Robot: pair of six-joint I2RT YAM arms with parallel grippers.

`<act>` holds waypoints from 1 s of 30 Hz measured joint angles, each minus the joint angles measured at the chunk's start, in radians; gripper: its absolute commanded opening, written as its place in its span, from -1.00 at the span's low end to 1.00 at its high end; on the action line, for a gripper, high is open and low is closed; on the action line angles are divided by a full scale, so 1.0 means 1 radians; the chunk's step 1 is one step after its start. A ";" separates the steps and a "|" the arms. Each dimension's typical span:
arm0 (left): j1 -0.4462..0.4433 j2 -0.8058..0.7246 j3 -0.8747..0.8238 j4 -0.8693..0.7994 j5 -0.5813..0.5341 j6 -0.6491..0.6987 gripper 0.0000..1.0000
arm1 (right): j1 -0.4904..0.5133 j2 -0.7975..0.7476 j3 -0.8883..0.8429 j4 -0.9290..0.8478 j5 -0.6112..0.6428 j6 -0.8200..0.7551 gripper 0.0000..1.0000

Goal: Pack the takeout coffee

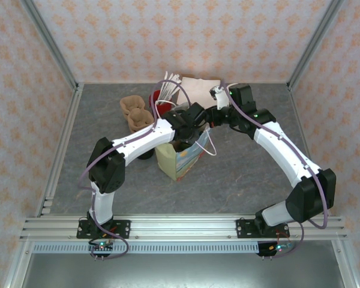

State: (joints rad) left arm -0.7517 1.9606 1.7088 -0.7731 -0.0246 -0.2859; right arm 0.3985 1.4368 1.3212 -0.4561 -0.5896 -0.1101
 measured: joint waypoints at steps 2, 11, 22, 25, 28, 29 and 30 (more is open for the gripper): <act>0.000 0.000 0.000 0.000 0.003 0.000 0.87 | 0.000 0.000 0.000 0.000 0.000 0.000 -1.00; 0.002 -0.002 0.000 0.000 0.010 0.000 0.93 | 0.000 -0.001 0.000 0.000 0.003 0.000 -1.00; 0.004 -0.012 0.000 -0.001 0.025 0.000 0.99 | 0.000 -0.002 0.000 0.000 0.003 -0.012 -1.00; 0.006 -0.029 -0.003 -0.002 0.042 0.001 1.00 | 0.000 -0.009 0.000 0.001 0.002 -0.019 -1.00; 0.006 -0.050 -0.008 -0.002 0.051 0.001 1.00 | 0.000 -0.016 0.000 0.001 0.002 -0.024 -1.00; 0.006 -0.057 -0.011 -0.002 0.052 0.001 1.00 | 0.000 -0.018 0.000 0.002 0.002 -0.026 -1.00; 0.006 -0.061 -0.011 -0.002 0.054 0.003 1.00 | 0.000 -0.019 0.000 0.002 0.002 -0.026 -1.00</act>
State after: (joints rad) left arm -0.7452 1.8992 1.6974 -0.7750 0.0296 -0.2829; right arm 0.3985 1.4181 1.3216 -0.4545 -0.5877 -0.1360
